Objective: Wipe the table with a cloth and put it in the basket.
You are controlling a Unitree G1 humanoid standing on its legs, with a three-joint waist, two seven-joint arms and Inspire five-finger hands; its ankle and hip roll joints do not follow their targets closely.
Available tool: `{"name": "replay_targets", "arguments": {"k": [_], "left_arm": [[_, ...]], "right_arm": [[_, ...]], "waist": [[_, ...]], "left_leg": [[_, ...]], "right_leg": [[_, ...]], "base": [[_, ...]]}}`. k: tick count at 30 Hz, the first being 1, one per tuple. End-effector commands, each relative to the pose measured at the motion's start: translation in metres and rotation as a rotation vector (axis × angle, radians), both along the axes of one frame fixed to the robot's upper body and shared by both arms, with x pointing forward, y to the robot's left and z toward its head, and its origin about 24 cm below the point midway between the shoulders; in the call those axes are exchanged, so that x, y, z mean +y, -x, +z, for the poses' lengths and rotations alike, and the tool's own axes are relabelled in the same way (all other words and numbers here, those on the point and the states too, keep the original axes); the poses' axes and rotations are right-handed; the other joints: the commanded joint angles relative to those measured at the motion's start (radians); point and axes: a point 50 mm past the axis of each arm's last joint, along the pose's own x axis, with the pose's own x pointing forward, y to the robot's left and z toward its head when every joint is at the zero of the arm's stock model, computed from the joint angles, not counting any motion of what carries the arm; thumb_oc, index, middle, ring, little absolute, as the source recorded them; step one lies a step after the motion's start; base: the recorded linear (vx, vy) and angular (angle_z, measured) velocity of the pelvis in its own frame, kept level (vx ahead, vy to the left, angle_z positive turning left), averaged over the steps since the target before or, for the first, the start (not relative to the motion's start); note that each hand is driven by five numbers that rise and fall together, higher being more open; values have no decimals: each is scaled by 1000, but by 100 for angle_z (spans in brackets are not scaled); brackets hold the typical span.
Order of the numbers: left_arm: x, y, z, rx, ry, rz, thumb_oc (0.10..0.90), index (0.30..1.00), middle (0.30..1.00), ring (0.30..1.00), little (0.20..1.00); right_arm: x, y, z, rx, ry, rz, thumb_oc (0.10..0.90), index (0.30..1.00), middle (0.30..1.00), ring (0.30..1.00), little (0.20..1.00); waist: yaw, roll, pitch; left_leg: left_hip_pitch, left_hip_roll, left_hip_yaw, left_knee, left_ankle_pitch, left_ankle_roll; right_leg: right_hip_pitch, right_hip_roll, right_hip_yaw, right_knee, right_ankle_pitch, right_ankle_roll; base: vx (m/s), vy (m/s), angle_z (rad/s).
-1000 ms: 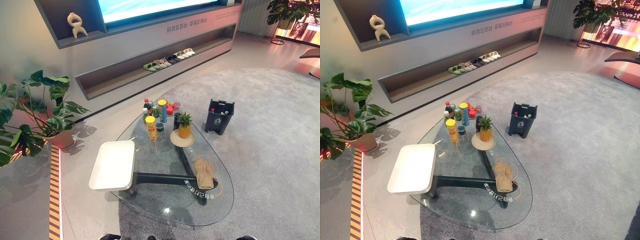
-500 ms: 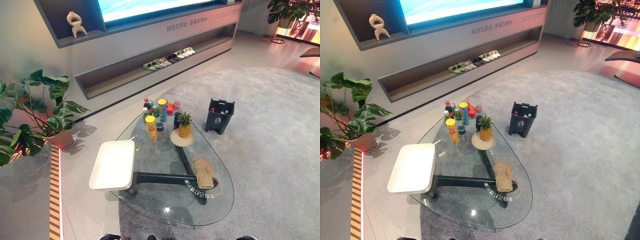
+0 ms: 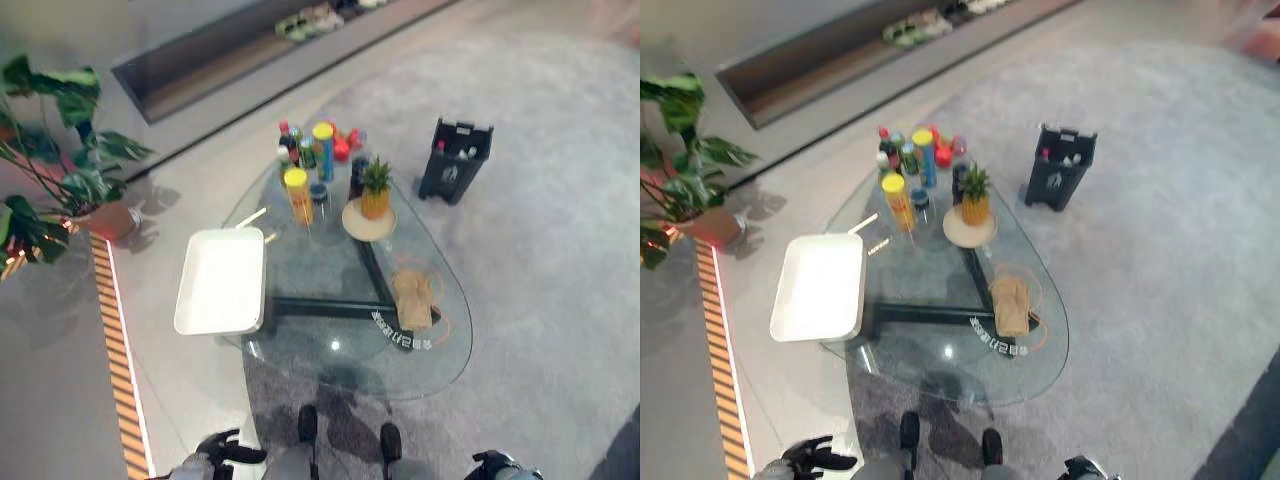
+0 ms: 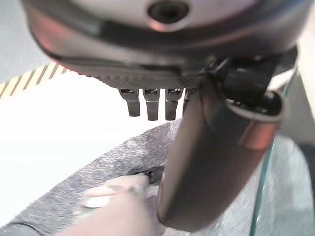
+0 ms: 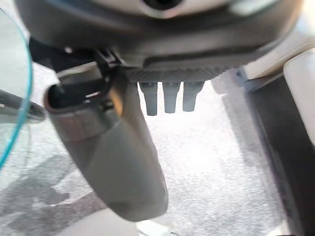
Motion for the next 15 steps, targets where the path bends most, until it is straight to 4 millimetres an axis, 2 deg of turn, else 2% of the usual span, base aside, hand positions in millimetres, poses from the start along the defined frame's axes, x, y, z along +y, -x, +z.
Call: {"name": "replay_targets", "arguments": {"k": [1,3,5,6,10,12,15], "left_arm": [[42,-57,46,-264,-80,196,800,900,900,900,900],[48,-68,57,-339,-57,235,800,900,900,900,900],[50,-73,61,-367,-49,239,800,900,900,900,900],[53,-83,71,-420,-38,245,800,900,900,900,900],[59,-103,92,-493,-53,266,800,900,900,900,900],[61,-109,100,-509,-65,266,800,900,900,900,900],[61,-111,102,-516,-75,267,800,900,900,900,900]], "right_arm": [[-24,-36,26,-126,81,-101,800,900,900,900,900],[-31,-45,34,-180,94,-122,800,900,900,900,900],[-34,-51,38,-207,100,-133,800,900,900,900,900],[-39,-65,49,-268,106,-154,800,900,900,900,900],[-45,-91,70,-400,127,-179,800,900,900,900,900],[-44,-102,79,-448,130,-185,800,900,900,900,900],[-46,-108,84,-469,136,-187,800,900,900,900,900]], "waist": [[10,-33,85],[10,-25,119],[11,-22,127],[16,-21,147],[18,-31,190],[18,-37,205],[18,-39,210]], "left_leg": [[-4,23,2,-1,-81,-23],[-47,12,-14,26,-74,-19],[-73,7,-18,44,-77,-16],[-122,3,-19,77,-79,-14],[-261,-10,-30,231,-99,-15],[-320,-15,-32,296,-110,-15],[-341,-18,-32,321,-116,-14]], "right_leg": [[-151,-69,10,88,28,24],[-204,-67,24,146,7,18],[-231,-70,23,167,2,18],[-283,-74,18,213,-6,20],[-408,-73,13,337,-26,20],[-458,-68,19,388,-36,19],[-477,-63,21,409,-42,17]], "base": [[-178,16,-1],[-147,-9,2],[-136,-26,3],[-164,-50,2],[-153,-78,5],[-85,-74,9],[-27,-31,9]]}}
